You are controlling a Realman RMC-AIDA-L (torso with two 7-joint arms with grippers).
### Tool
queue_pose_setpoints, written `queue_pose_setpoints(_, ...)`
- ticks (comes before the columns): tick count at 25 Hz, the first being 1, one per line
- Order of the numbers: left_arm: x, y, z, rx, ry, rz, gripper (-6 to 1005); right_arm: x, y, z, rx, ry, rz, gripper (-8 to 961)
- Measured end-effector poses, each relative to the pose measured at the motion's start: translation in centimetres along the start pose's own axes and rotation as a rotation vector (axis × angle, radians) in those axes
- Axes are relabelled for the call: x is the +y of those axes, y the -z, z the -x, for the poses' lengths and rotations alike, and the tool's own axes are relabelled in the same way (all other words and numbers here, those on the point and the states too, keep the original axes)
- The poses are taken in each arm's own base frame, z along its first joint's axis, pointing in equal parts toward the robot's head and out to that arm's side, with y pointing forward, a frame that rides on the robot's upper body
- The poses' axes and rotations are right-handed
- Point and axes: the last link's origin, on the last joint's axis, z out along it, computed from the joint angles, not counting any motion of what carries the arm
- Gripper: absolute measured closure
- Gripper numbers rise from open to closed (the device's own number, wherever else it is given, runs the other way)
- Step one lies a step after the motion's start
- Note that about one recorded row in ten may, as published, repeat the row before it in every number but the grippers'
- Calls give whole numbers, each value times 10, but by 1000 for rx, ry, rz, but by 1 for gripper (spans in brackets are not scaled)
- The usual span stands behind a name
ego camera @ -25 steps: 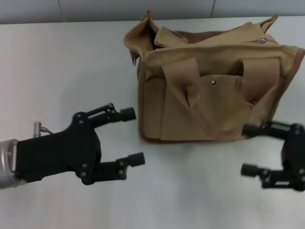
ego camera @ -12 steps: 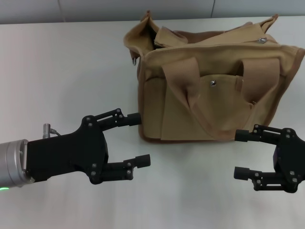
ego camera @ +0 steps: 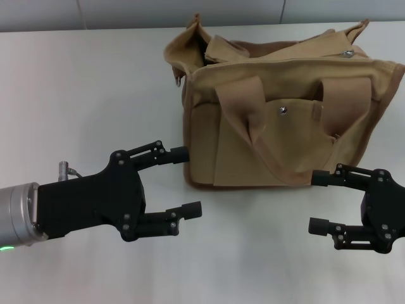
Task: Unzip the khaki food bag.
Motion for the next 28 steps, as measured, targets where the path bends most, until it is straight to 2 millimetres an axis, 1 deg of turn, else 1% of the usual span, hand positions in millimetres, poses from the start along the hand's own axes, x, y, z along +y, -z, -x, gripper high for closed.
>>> queue_pose_setpoints(28,-2,0,-2,11,-22,-13,189,0,0,0,-5,0,-4,152)
